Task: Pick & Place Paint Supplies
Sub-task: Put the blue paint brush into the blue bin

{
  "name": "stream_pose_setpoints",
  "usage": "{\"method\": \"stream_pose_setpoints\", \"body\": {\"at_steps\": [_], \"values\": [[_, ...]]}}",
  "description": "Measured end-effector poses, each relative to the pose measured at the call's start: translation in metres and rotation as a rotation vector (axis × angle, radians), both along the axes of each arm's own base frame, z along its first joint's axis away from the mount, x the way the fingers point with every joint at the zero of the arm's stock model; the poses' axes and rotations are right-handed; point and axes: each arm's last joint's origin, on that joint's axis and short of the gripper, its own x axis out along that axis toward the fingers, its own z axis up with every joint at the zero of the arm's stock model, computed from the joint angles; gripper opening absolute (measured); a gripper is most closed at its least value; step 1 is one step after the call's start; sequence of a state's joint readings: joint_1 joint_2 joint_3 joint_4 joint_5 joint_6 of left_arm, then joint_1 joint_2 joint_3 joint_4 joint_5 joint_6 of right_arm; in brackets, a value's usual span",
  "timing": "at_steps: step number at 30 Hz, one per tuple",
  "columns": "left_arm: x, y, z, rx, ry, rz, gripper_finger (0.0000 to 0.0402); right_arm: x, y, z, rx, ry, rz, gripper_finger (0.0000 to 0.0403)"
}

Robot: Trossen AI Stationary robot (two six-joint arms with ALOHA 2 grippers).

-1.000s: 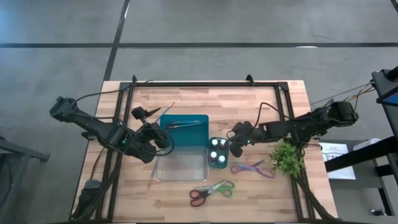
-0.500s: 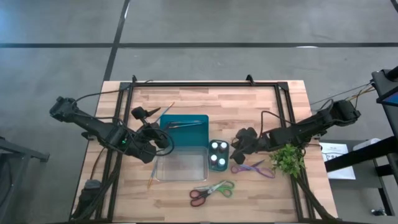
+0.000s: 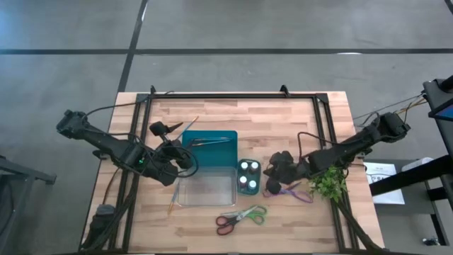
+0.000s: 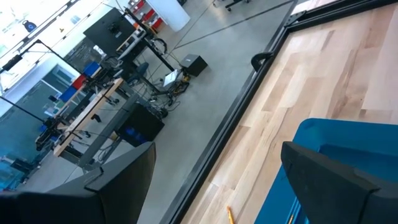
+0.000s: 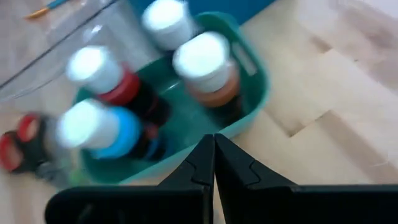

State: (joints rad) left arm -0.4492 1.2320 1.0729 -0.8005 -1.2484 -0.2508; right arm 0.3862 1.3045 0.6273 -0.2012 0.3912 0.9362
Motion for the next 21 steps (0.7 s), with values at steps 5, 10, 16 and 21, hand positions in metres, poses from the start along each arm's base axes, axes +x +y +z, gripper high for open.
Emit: {"method": "stream_pose_setpoints", "body": {"at_steps": [5, 10, 16, 21], "values": [[0.000, 0.000, 0.000, 0.000, 0.000, 0.000, 0.0353, -0.001, 0.027, 0.004, 0.053, -0.031, 0.058, 0.0008], [0.000, 0.000, 0.000, -0.002, -0.004, 0.000, 0.0353, 0.008, 0.052, 0.005, 0.080, -0.033, 0.091, 0.0008], [0.000, 0.000, 0.000, -0.004, -0.007, -0.001, 0.0353, 0.031, 0.068, 0.000, 0.059, 0.007, 0.124, 0.0008], [0.001, -0.001, 0.000, -0.016, -0.001, -0.010, 0.0353, 0.042, 0.076, -0.001, 0.050, 0.047, 0.131, 0.0008]]}}
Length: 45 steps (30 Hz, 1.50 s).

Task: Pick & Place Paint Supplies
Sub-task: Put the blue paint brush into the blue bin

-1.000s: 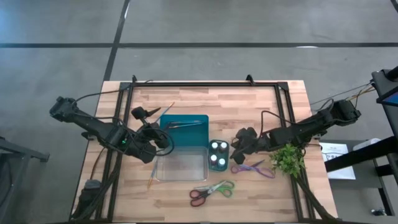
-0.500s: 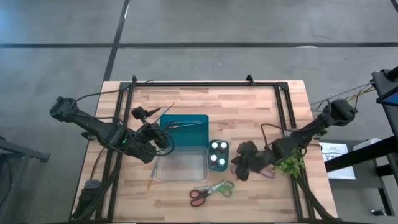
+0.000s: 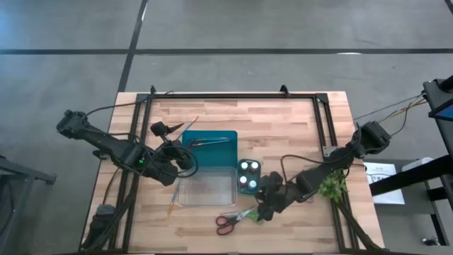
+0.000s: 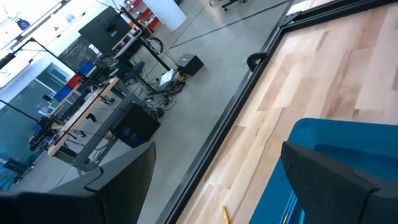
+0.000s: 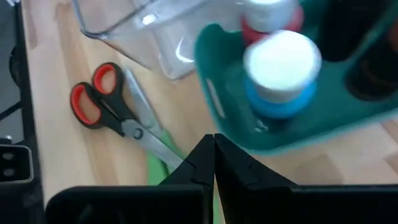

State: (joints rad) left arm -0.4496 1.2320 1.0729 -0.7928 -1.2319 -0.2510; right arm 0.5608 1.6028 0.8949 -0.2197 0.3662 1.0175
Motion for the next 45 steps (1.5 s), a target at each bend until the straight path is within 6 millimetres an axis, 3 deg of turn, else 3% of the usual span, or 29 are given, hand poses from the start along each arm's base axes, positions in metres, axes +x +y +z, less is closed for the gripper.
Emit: {"method": "stream_pose_setpoints", "body": {"at_steps": [12, 35, 45], "values": [[0.000, 0.000, 0.000, -0.010, 0.006, -0.008, 0.0353, 0.007, -0.002, 0.002, -0.007, -0.001, -0.022, 0.0008], [0.000, 0.000, 0.000, -0.010, 0.005, -0.008, 0.0353, 0.000, -0.010, -0.009, -0.058, 0.125, -0.071, 0.0008], [0.000, 0.000, 0.000, -0.011, 0.005, -0.008, 0.0353, 0.002, -0.010, 0.000, -0.103, 0.128, -0.069, 0.0008]]}}
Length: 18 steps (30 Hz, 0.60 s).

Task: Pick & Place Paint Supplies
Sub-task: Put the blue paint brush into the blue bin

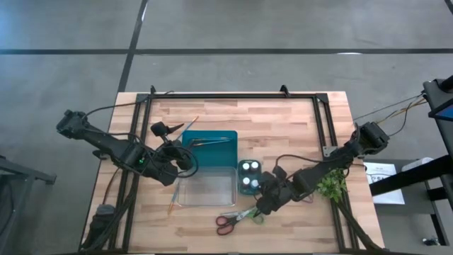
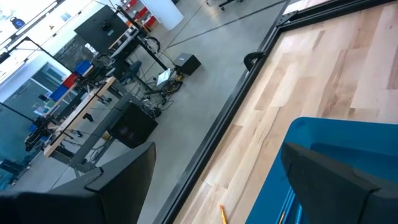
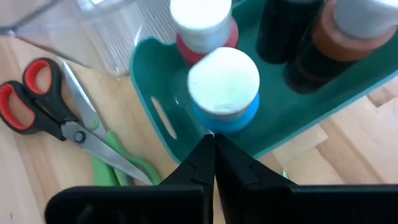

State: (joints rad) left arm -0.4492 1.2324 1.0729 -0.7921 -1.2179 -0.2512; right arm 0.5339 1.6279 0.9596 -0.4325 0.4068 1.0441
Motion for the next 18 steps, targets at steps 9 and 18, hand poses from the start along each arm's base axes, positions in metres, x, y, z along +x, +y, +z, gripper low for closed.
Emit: {"method": "stream_pose_setpoints", "body": {"at_steps": [9, 18], "values": [[0.000, 0.000, 0.000, 0.000, 0.000, 0.000, 0.0353, 0.003, 0.001, 0.009, -0.031, -0.012, 0.000, 0.0008], [0.000, 0.000, 0.000, -0.009, 0.003, -0.006, 0.0353, -0.001, 0.004, 0.024, -0.015, -0.061, 0.016, 0.0008]]}}
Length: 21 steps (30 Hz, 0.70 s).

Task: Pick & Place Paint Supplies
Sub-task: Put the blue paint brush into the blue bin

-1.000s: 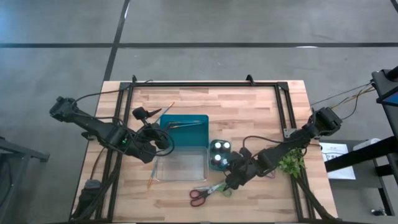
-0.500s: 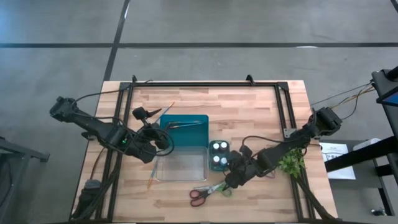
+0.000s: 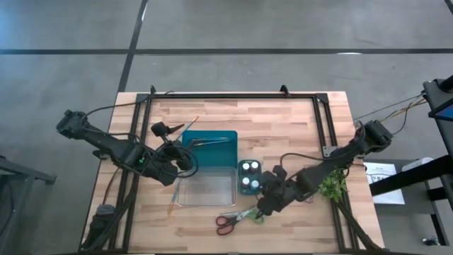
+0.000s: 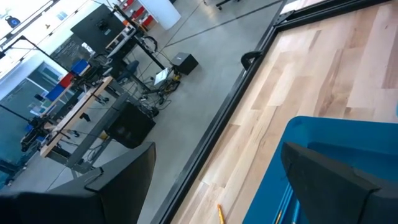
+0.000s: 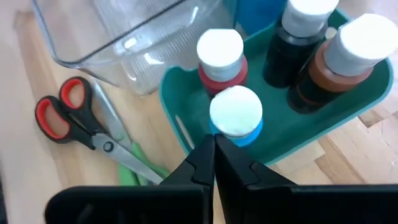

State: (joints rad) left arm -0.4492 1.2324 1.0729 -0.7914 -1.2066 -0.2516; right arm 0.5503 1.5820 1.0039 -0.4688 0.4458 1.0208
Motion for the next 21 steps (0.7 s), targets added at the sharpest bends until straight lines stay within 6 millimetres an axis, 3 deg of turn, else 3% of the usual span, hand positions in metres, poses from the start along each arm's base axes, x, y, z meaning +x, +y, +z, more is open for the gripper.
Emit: {"method": "stream_pose_setpoints", "body": {"at_steps": [11, 21], "values": [[0.000, 0.000, 0.000, 0.000, 0.000, 0.000, 0.0353, -0.014, -0.014, 0.023, -0.182, -0.075, -0.049, 0.0008], [0.001, 0.002, 0.003, 0.040, -0.060, 0.059, 0.0353, -0.033, -0.066, 0.064, -0.373, -0.133, -0.099, 0.0008]]}}
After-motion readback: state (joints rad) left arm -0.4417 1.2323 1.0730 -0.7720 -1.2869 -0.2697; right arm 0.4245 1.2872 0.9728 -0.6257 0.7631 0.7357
